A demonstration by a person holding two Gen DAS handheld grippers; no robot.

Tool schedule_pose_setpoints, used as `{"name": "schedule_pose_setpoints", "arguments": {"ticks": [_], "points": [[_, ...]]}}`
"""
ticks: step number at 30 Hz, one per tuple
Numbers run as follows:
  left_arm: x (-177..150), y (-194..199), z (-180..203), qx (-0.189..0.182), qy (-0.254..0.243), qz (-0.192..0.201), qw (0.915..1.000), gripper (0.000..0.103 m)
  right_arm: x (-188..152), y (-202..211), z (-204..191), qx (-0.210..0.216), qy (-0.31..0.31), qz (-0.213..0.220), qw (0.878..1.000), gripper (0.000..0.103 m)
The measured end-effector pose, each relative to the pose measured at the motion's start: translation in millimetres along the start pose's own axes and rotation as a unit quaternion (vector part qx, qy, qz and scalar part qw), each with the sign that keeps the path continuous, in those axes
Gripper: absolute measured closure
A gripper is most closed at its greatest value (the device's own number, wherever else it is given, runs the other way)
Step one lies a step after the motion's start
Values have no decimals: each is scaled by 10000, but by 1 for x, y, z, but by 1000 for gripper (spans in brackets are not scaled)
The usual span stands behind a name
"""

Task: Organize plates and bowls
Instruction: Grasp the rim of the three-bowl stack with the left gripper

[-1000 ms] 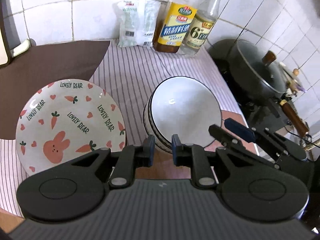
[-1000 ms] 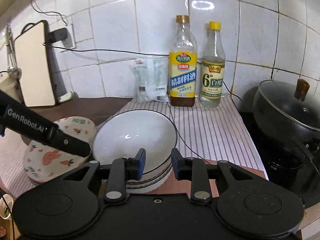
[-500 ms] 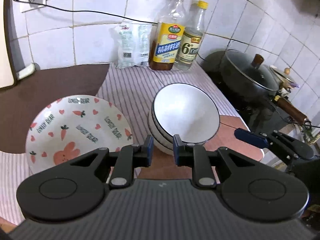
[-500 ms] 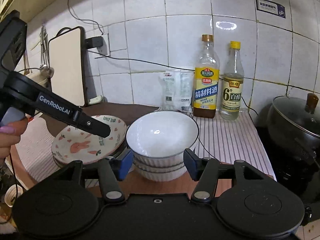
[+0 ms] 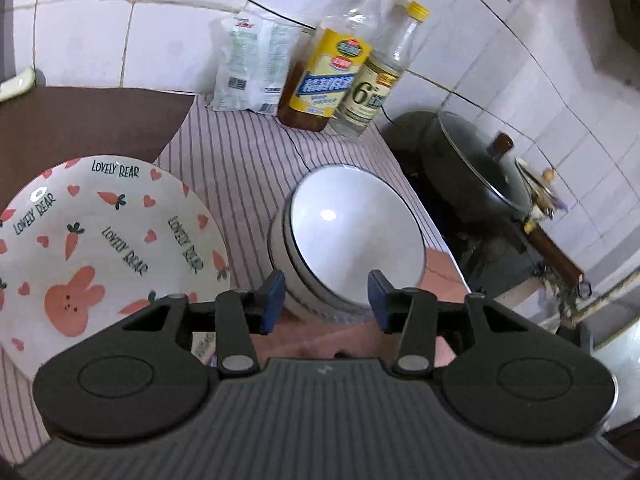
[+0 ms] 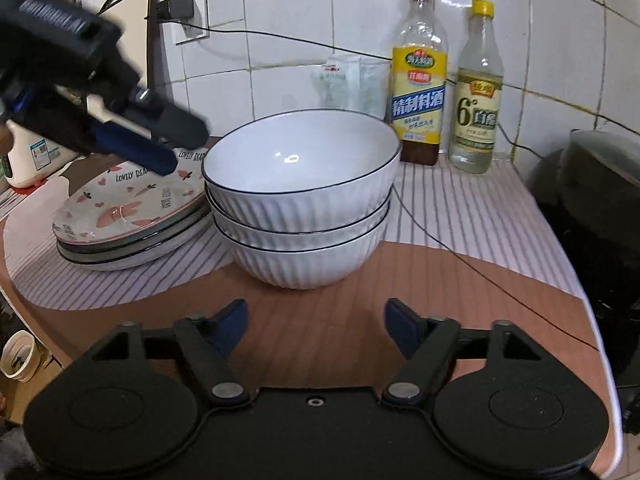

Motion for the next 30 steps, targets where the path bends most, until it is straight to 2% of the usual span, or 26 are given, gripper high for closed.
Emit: {"name": "schedule_pose_setpoints", "arguments": {"ticks": [4, 10, 14, 19, 21, 22, 24, 30], "points": [[16, -23, -7, 38, -32, -255, 9997, 53, 0, -11, -1, 49, 3, 231, 9997, 8], [33, -58, -14, 77, -275, -853, 9959, 48, 2, -29, -2, 53, -8, 345, 9994, 6], [38, -76, -19, 82, -333, -1078, 9936, 47, 6, -36, -4, 42, -4, 443, 9990, 4], [39, -93, -24, 133, -438, -1272, 9908, 53, 7, -44, -6, -59, -142, 485, 9987, 0], [36, -98, -24, 180, -540, -1330, 9895, 60, 7, -46, -5, -59, -182, 492, 9986, 0], [36, -100, -25, 186, -562, -1346, 9891, 61, 7, -47, -5, -65, -203, 490, 9986, 0], [34, -103, -26, 96, -475, -1352, 9896, 65, 8, -50, -5, -74, -246, 475, 9985, 0], [27, -105, -26, 9, -170, -1296, 9914, 64, 12, -61, 0, -35, -429, 339, 9985, 0]]}}
Point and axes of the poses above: each gripper's, at about its wrist camera, not at the fingertips, and y roughly against the way its jaws point, z to its right, x to its top, the point moved 1 cm from there along -y, roughly the way its jaws point, and after that the axes turned 12 degrees about z, right-handed, at the moved point
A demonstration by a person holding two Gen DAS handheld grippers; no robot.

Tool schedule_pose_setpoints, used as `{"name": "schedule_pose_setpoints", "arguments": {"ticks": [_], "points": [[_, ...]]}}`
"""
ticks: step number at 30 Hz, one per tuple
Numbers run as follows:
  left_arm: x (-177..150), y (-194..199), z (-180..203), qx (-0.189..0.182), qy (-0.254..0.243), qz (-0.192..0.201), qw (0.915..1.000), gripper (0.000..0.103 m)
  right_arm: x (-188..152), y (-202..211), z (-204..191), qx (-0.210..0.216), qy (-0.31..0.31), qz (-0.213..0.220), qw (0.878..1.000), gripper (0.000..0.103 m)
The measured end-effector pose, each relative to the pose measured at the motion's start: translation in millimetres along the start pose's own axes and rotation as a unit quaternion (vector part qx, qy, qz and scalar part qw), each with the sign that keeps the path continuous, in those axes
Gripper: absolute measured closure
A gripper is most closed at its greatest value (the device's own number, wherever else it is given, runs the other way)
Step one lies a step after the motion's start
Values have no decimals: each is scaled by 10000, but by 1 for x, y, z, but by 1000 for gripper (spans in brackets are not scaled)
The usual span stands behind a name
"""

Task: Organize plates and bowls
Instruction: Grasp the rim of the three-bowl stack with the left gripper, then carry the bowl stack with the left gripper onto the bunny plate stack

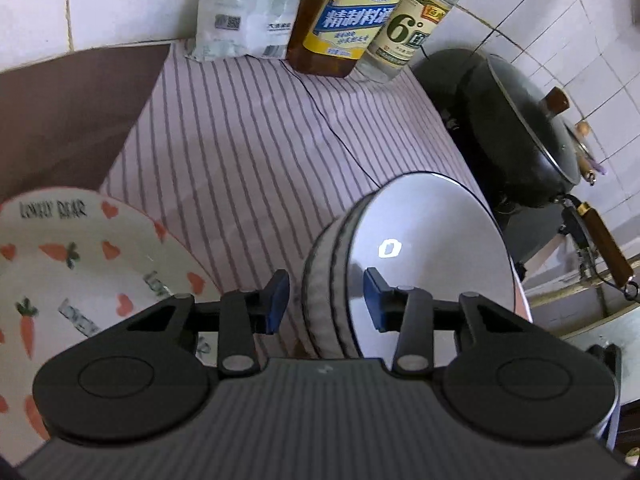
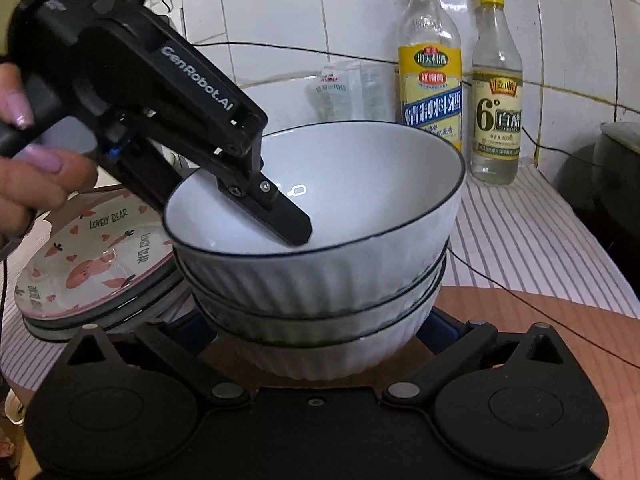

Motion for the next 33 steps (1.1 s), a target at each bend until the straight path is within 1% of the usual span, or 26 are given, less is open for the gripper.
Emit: {"name": "schedule_pose_setpoints", "arguments": {"ticks": [2, 4, 7, 14, 18, 22, 26, 30, 33], "points": [[-2, 0, 3, 46, -30, 55, 10000, 65, 1, -3, 1, 9, -52, -47, 10000, 0], [-1, 1, 0, 83, 170, 71, 9998, 67, 1, -5, 3, 27, -119, -58, 9999, 0], [-1, 2, -2, 77, 273, 119, 9995, 69, 0, -5, 4, 47, -193, -15, 9998, 0], [-6, 6, 5, 143, -71, 211, 9996, 69, -1, -4, 1, 43, -94, 29, 9999, 0], [-9, 10, 11, 180, -330, 249, 9990, 69, -1, -1, 0, -15, -241, 68, 9997, 0], [-7, 16, 13, 173, -408, 256, 9987, 69, 1, 2, -2, -32, -256, 119, 9996, 0], [-3, 29, 14, 157, -376, 339, 9986, 69, 9, 7, -9, -38, -144, 230, 9996, 0], [4, 52, 17, 139, -438, 506, 9977, 69, 24, 12, -17, 41, -78, 354, 9993, 0], [13, 72, 15, 179, -374, 610, 9973, 69, 37, 15, -28, 143, 87, 462, 9988, 0]]}}
Point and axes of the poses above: each gripper's, at about its wrist camera, not at the fingertips, and y roughly against the way its jaws point, z to its right, x to its top, the point moved 1 cm from there along -y, roughly the way its jaws point, and after that the axes turned 12 degrees about z, right-handed, at the moved point
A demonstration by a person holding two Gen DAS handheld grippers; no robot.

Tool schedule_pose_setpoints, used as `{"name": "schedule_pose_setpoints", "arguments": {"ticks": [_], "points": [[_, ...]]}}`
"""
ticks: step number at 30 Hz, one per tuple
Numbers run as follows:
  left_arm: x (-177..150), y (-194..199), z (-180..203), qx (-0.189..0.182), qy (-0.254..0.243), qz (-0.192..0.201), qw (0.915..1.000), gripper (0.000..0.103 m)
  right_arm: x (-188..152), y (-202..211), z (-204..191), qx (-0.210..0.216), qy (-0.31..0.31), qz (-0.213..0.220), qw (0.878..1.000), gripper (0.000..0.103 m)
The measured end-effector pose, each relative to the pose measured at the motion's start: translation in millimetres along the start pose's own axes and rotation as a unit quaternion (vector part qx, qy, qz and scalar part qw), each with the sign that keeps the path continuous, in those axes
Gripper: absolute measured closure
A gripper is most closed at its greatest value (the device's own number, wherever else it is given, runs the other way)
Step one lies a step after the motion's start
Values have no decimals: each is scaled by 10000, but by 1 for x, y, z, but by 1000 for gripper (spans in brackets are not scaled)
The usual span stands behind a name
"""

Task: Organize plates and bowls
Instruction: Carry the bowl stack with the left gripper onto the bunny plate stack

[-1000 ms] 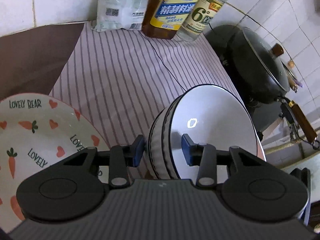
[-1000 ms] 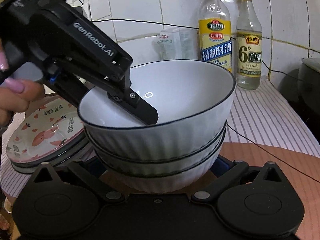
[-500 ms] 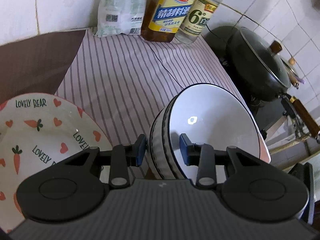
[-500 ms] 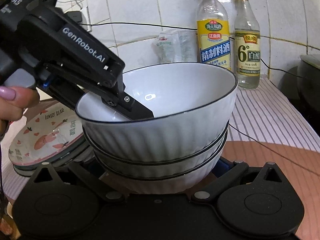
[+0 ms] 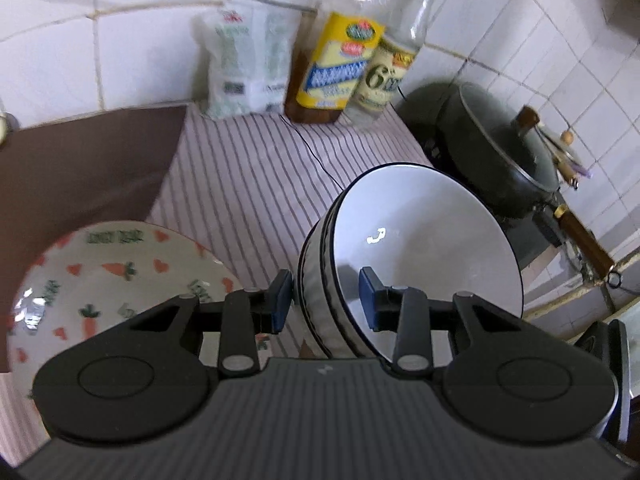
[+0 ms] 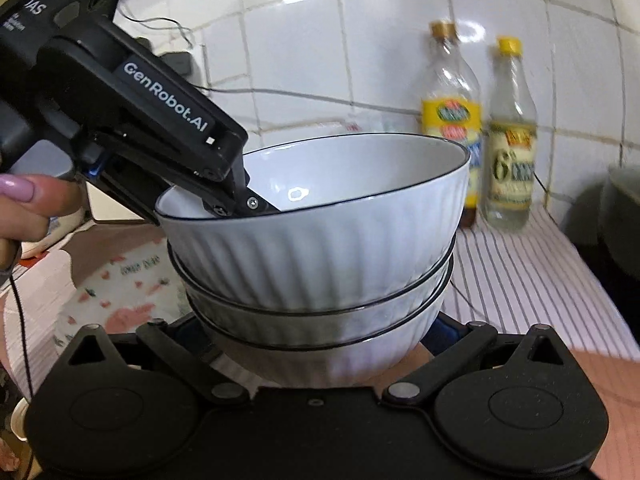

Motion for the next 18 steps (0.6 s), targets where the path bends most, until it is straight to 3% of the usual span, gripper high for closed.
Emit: {"name": "schedule_pose_setpoints", "arguments": {"ticks": [8, 18], "points": [[20, 56, -17, 348, -195, 400, 9984, 69, 32, -11, -37, 368, 187, 291, 9987, 0], [15, 106, -77, 747, 78, 634, 9952, 69, 45, -35, -98, 933, 396, 255, 9945, 0]]}}
Point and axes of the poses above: each gripper's, at about its wrist camera, not at the fingertips, and y roughly against the way its jaws point, z to its right, x to its top, the point moved 1 cm from there along -y, roughly the way its jaws point, and after that the axes turned 12 degrees about z, right-handed, at the moved point
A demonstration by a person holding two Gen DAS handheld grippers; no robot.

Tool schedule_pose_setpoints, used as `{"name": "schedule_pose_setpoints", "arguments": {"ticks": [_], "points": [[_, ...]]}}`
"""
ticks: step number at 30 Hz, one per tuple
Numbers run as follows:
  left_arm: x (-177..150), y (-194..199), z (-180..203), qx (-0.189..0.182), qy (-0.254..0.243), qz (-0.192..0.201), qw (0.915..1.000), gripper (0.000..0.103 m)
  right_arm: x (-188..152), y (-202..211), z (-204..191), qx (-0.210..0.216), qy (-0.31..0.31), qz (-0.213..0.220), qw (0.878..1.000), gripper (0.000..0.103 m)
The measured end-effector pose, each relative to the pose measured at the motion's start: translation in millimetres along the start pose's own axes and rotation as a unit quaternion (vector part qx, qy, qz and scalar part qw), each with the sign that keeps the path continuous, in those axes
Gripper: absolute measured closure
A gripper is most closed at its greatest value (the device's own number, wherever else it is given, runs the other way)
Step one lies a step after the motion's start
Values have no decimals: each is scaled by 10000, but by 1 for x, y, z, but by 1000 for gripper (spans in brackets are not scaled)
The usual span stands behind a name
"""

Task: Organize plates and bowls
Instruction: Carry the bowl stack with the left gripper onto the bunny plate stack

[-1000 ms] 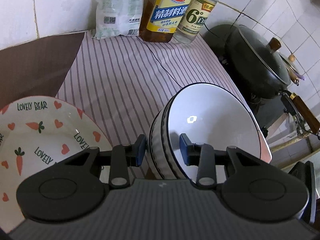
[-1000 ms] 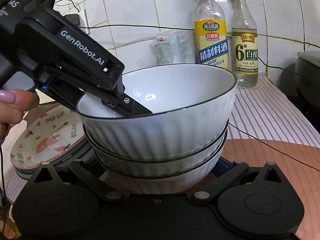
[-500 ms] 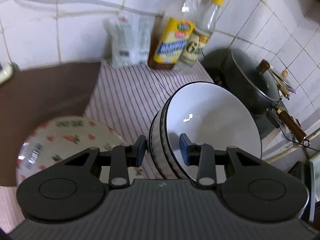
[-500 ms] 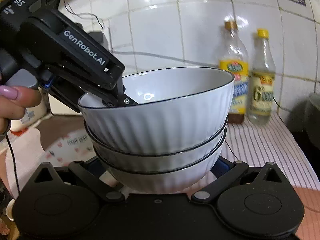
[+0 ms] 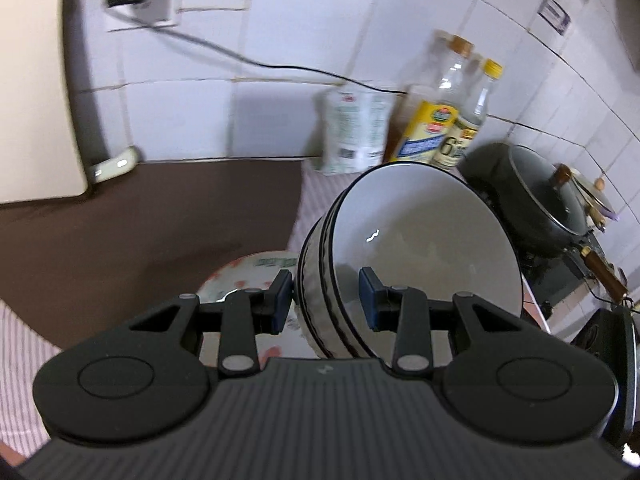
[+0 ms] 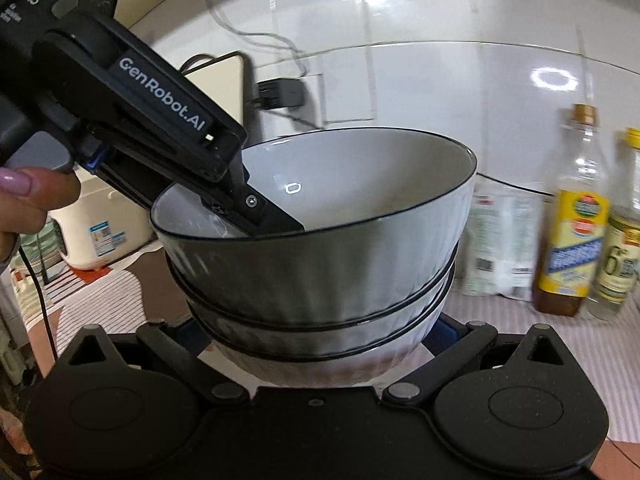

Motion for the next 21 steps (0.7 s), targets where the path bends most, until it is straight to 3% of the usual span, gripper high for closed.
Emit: {"name": "schedule_pose_setpoints", "arguments": {"ticks": [11, 21], "points": [[-26, -7, -44, 73, 331, -183, 9993, 69, -26, -25, -32, 168, 149, -389, 9990, 0], [-40, -30, -58, -83, 370, -457, 9982, 69, -46, -37, -38, -75, 349, -839, 9958, 0]]}}
Point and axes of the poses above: each gripper's, at about its wrist camera, not at the fingertips, and y roughly against the way its jaws point, z to its right, x to its top, the point moved 1 cm from there along -y, roughly the way its jaws point, and after that the axes turned 12 degrees about z, right-handed, at the moved point
